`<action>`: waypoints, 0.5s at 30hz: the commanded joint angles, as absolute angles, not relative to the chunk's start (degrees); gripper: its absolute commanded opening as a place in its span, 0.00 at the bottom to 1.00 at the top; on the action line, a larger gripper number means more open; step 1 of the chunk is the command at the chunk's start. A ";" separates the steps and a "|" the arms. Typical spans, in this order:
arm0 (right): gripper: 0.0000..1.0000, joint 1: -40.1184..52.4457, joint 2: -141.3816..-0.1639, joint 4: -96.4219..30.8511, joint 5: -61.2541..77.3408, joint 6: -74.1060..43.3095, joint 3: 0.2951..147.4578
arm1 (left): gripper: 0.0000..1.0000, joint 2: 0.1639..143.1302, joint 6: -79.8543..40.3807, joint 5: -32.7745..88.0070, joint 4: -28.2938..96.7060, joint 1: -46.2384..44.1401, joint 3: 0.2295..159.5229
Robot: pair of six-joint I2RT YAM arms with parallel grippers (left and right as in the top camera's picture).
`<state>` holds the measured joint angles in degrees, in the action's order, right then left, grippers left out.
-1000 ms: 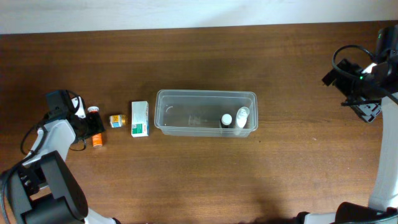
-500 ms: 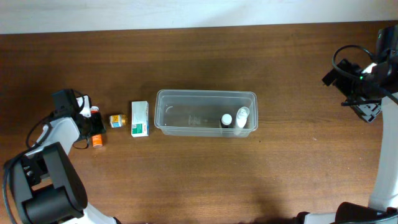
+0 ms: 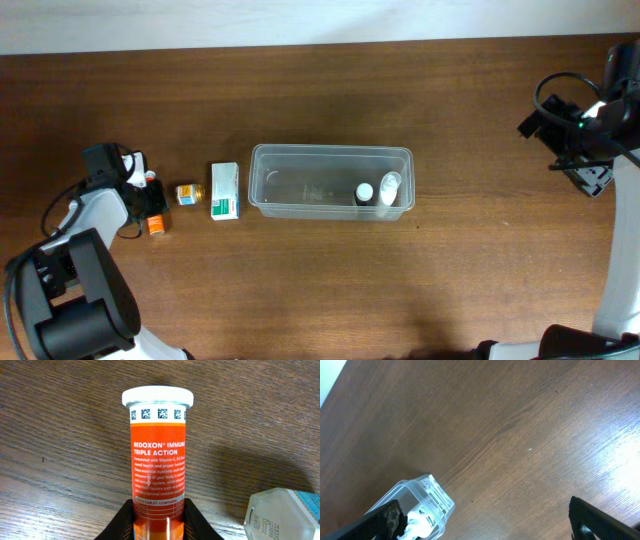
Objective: Pack container
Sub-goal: 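Reach the left gripper to the orange Redoxon tube and grasp it, then lift the orange tube and lay it in the container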
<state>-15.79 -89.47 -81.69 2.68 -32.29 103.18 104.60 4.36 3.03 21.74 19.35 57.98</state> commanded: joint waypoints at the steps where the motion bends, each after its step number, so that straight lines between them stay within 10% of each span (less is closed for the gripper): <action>1: 0.98 -16.16 -89.73 -81.67 2.76 -31.73 103.35 | 0.09 105.19 6.13 3.46 21.50 19.16 58.94; 15: 0.98 -16.16 -89.73 -81.67 2.76 -31.73 103.35 | 0.05 87.53 17.04 12.01 33.39 11.75 72.88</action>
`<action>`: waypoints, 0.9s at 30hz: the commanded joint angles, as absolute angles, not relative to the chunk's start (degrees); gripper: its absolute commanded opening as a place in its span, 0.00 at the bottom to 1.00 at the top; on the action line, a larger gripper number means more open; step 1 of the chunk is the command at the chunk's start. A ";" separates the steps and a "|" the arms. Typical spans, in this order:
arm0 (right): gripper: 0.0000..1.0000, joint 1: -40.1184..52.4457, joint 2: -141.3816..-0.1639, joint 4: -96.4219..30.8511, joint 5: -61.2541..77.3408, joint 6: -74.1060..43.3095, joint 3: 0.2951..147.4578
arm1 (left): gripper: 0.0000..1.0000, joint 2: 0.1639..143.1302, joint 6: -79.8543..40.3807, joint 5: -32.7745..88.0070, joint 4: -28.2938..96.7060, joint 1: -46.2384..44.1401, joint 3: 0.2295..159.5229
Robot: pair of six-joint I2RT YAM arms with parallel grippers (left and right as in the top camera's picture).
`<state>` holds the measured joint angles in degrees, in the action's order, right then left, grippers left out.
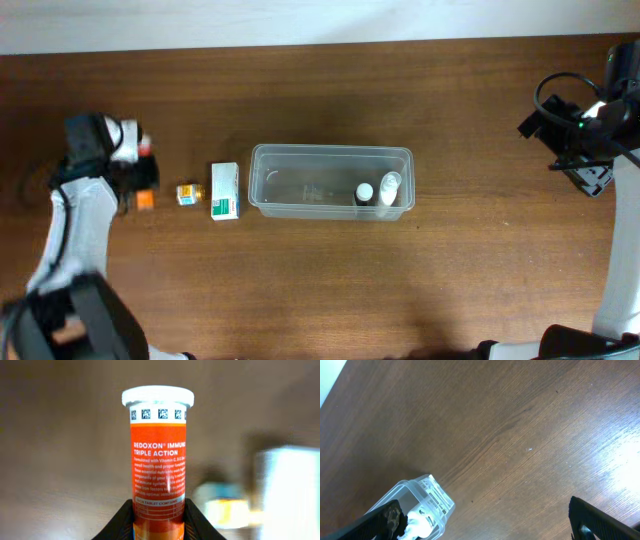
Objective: Pack container
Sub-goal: 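Lift the orange tube and lay it in the container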
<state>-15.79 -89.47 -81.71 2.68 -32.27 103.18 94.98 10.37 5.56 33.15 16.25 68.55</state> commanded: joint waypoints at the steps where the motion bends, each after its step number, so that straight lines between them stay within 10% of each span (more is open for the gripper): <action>1: 0.98 -16.16 -89.73 -81.67 2.76 -31.73 103.35 | 0.05 85.62 19.66 13.67 33.19 9.32 73.45; 12: 0.98 -16.16 -89.73 -81.67 2.76 -31.73 103.35 | 0.00 84.79 48.97 14.04 24.86 -21.54 73.67; 27: 0.98 -16.16 -89.73 -81.67 2.76 -31.73 103.35 | 0.00 101.45 48.97 13.78 19.64 -26.52 73.67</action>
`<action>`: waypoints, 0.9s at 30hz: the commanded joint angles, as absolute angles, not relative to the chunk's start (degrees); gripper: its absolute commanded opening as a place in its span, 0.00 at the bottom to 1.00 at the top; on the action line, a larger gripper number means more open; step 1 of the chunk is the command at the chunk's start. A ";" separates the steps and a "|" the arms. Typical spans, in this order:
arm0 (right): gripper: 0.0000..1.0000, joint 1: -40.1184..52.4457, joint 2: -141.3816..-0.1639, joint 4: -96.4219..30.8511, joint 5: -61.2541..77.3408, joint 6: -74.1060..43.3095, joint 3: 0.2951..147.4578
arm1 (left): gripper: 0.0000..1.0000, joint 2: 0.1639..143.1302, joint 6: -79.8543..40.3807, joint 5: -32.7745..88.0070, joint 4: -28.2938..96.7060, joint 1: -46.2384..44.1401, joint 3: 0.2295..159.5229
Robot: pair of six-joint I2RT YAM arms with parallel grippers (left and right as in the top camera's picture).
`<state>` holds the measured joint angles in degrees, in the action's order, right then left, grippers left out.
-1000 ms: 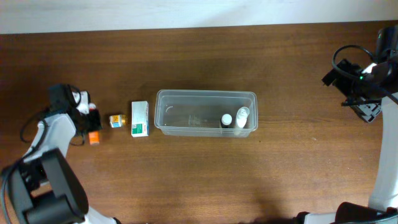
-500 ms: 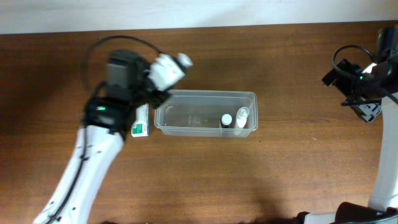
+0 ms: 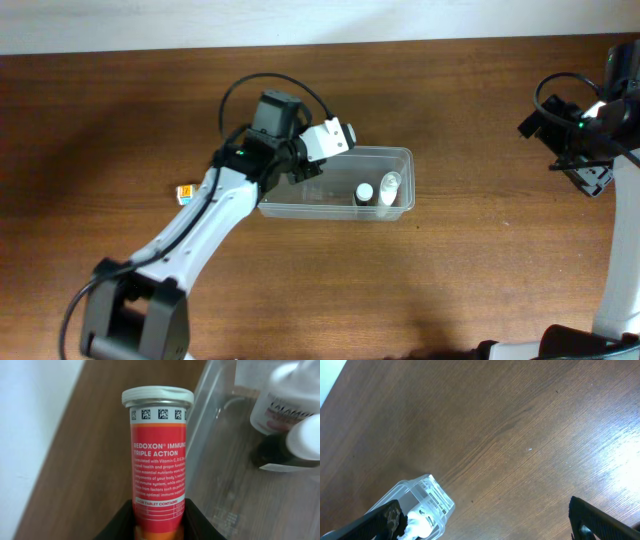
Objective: Pack container
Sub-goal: 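Lift the orange tube and lay it in the container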
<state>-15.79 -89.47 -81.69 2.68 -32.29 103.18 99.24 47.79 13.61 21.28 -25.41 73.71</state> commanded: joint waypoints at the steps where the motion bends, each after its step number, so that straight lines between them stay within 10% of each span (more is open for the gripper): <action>1: 0.98 -16.16 -89.73 -81.67 2.76 -31.73 103.35 | 0.00 102.08 48.97 13.96 19.18 -26.72 73.67; 27: 0.99 -16.16 -89.73 -81.67 2.76 -31.73 103.35 | 0.02 114.28 48.95 12.67 12.99 -31.35 73.67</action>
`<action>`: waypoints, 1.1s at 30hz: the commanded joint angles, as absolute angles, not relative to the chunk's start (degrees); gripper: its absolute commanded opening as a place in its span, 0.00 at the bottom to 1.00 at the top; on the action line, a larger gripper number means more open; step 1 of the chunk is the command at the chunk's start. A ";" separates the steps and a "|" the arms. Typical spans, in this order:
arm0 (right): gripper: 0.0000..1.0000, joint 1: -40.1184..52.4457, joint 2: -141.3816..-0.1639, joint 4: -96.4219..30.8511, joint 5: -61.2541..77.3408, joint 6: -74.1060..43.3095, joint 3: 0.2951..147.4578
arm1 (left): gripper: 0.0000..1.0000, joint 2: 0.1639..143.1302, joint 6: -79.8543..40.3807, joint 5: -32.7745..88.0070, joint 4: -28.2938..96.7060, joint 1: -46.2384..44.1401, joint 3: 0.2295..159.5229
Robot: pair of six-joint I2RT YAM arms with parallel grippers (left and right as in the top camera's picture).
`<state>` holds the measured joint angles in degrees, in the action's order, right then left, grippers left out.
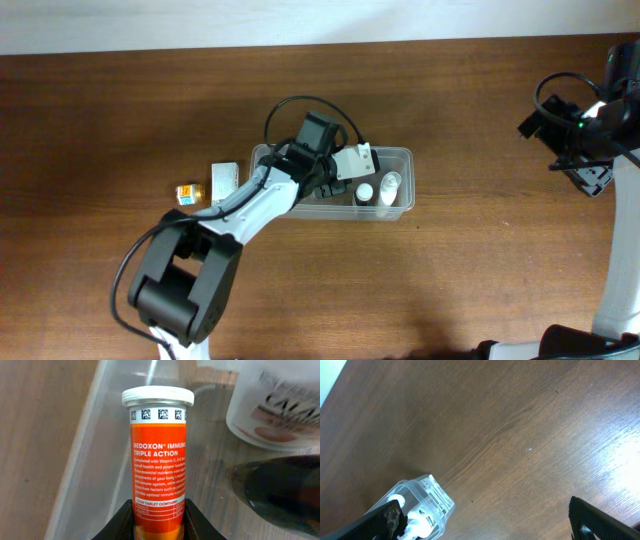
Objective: Pack container
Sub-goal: 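Lift the orange tube and lay it in the container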
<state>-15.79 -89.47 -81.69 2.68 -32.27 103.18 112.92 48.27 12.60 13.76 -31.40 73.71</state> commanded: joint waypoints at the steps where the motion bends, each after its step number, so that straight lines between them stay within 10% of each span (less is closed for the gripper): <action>1: 0.99 -16.16 -89.73 -81.67 2.76 -31.73 103.35 | 0.02 114.54 48.93 12.67 12.82 -31.35 73.67; 17: 0.98 -16.16 -89.73 -81.67 2.76 -31.73 103.35 | 0.38 115.39 46.30 12.64 10.92 -31.35 73.67; 33: 0.98 -16.16 -89.73 -81.67 2.76 -31.73 103.35 | 0.38 106.80 39.18 8.93 14.20 -31.35 74.43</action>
<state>-15.79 -89.47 -81.71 2.68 -32.25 103.18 113.58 42.96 10.55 13.21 -31.42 73.73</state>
